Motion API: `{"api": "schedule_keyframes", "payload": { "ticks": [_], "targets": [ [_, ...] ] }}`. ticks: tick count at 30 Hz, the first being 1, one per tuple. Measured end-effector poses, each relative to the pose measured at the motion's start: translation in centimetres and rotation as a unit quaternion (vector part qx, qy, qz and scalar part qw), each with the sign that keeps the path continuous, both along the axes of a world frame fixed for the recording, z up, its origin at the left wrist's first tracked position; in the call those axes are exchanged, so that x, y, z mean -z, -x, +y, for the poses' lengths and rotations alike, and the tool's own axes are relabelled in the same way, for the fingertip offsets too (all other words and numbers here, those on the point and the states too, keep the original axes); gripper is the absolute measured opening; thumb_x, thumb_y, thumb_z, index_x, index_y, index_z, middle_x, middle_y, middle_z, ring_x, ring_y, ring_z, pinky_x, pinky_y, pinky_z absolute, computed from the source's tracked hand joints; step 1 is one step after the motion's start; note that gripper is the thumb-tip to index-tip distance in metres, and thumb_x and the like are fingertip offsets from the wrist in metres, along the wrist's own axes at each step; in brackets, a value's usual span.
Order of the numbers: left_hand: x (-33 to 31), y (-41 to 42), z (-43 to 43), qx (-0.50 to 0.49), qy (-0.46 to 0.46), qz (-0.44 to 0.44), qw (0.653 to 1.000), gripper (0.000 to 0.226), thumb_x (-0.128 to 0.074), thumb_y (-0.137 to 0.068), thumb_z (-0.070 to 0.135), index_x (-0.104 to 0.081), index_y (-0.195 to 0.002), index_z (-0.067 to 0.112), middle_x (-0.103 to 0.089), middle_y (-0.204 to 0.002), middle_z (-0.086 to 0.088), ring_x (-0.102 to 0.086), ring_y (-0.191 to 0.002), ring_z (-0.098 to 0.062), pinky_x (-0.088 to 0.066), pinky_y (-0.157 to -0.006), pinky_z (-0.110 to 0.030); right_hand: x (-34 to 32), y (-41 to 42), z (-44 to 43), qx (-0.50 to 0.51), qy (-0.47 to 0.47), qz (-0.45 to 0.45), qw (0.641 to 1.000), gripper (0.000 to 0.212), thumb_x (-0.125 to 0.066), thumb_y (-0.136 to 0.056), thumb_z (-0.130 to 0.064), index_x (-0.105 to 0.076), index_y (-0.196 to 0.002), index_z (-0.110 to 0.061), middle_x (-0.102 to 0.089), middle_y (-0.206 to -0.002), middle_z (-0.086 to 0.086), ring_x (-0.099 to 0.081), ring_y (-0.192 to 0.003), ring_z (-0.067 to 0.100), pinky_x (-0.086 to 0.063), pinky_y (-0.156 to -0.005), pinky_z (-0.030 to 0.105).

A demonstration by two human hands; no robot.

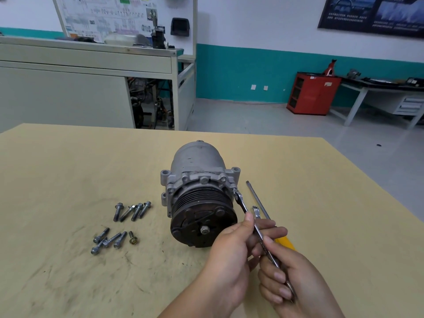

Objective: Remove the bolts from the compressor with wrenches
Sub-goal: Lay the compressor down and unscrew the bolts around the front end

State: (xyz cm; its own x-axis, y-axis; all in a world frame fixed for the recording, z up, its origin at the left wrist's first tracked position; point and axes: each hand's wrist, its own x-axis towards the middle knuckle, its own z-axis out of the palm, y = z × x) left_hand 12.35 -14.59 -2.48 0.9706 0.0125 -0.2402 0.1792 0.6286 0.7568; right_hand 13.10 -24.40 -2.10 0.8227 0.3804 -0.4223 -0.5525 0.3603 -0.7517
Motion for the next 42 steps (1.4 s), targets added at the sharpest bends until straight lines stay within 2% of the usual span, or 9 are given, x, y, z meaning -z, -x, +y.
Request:
{"api": "schedule_keyframes", "payload": {
  "ticks": [4, 11, 18, 21, 24, 28, 32, 38, 42],
  "targets": [
    [0.2, 0.1, -0.1, 0.009, -0.004, -0.007, 1.0, 0.044, -0.041, -0.096, 0.039, -0.072, -0.081, 0.013, -0.075, -0.093, -0.011, -0.055, -0.067, -0.011, -0.037, -0.091, -0.038, 0.1, 0.0, -0.2, 0.002, 0.017, -0.016, 1.0, 0.026, -0.055, -0.067, -0.023, -0.058, -0.054, -0.001, -0.024, -0.033, 0.004, -0.019, -0.018, 0.008, -0.024, -0.029, 0.009],
    [0.1, -0.2, 0.1, 0.003, -0.008, -0.004, 1.0, 0.048, -0.042, -0.095, 0.04, -0.077, -0.072, 0.018, -0.074, -0.093, -0.012, -0.055, -0.057, -0.005, -0.039, -0.086, -0.035, 0.1, -0.2, 0.1, -0.006, 0.03, -0.036, 0.999, 0.026, -0.056, -0.067, -0.025, -0.061, -0.049, -0.006, -0.025, -0.033, 0.003, -0.019, -0.019, 0.008, -0.022, -0.03, 0.01],
    [0.5, -0.2, -0.1, -0.002, -0.028, 0.005, 1.0, 0.043, -0.044, -0.092, 0.043, -0.068, -0.099, 0.008, -0.075, -0.093, -0.008, -0.052, -0.049, -0.004, -0.04, -0.068, -0.028, -0.2, 0.2, 0.2, 0.003, 0.06, -0.071, 0.996, 0.023, -0.059, -0.066, -0.021, -0.056, -0.05, -0.005, -0.03, -0.036, 0.007, -0.024, -0.021, 0.011, -0.025, -0.03, 0.015],
    [0.5, 0.0, -0.1, 0.006, -0.025, 0.018, 1.0, 0.048, -0.049, -0.088, 0.044, -0.064, -0.105, 0.001, -0.074, -0.096, -0.008, -0.052, -0.045, -0.008, -0.042, -0.053, -0.026, -0.4, 0.3, 0.1, 0.011, 0.107, -0.115, 0.987, 0.031, -0.059, -0.08, -0.008, -0.06, -0.05, -0.004, -0.038, -0.038, 0.01, -0.031, -0.024, 0.015, -0.027, -0.03, 0.017],
    [0.2, 0.2, 0.0, 0.013, 0.026, 0.033, 0.999, 0.046, -0.058, -0.079, 0.043, -0.064, -0.096, 0.0, -0.073, -0.094, -0.012, -0.049, -0.039, -0.013, -0.041, -0.04, -0.021, -1.2, 0.4, 0.0, 0.018, 0.132, -0.144, 0.98, 0.033, -0.051, -0.088, 0.004, -0.061, -0.057, 0.002, -0.041, -0.041, 0.01, -0.032, -0.025, 0.016, -0.027, -0.03, 0.017],
    [-0.2, 0.3, 0.3, 0.012, 0.094, 0.04, 0.995, 0.033, -0.063, -0.072, 0.037, -0.067, -0.076, 0.004, -0.073, -0.092, -0.013, -0.052, -0.04, -0.015, -0.045, -0.041, -0.021, -1.7, 0.5, -0.1, 0.004, 0.172, -0.173, 0.97, 0.025, -0.044, -0.089, 0.01, -0.058, -0.069, 0.005, -0.041, -0.043, 0.008, -0.029, -0.028, 0.015, -0.025, -0.032, 0.019],
    [-0.4, 0.3, 0.3, 0.005, 0.111, 0.036, 0.993, 0.03, -0.063, -0.071, 0.034, -0.067, -0.076, 0.005, -0.073, -0.094, -0.015, -0.064, -0.052, -0.016, -0.049, -0.045, -0.023, -2.2, 0.6, -0.1, -0.008, 0.181, -0.164, 0.97, 0.025, -0.039, -0.087, 0.013, -0.058, -0.074, 0.003, -0.041, -0.044, 0.009, -0.03, -0.027, 0.016, -0.026, -0.033, 0.02],
    [-0.8, 0.4, 0.5, 0.01, 0.135, 0.035, 0.99, 0.031, -0.062, -0.072, 0.037, -0.064, -0.077, 0.006, -0.073, -0.095, -0.015, -0.054, -0.036, -0.019, -0.045, -0.034, -0.022, -2.6, 0.7, -0.1, -0.03, 0.105, -0.083, 0.991, 0.024, -0.044, -0.09, -0.005, -0.065, -0.082, 0.005, -0.042, -0.048, 0.011, -0.034, -0.028, 0.018, -0.029, -0.033, 0.021],
    [-0.6, 0.6, 0.4, 0.002, 0.115, 0.034, 0.993, 0.028, -0.066, -0.066, 0.037, -0.072, -0.061, 0.011, -0.073, -0.086, -0.016, -0.07, -0.061, -0.016, -0.052, -0.047, -0.023, -2.7, 1.1, -0.7, -0.064, 0.064, -0.044, 0.995, 0.028, -0.052, -0.071, -0.017, -0.071, -0.073, 0.003, -0.034, -0.044, 0.01, -0.03, -0.029, 0.016, -0.03, -0.032, 0.021]
  ]
}}
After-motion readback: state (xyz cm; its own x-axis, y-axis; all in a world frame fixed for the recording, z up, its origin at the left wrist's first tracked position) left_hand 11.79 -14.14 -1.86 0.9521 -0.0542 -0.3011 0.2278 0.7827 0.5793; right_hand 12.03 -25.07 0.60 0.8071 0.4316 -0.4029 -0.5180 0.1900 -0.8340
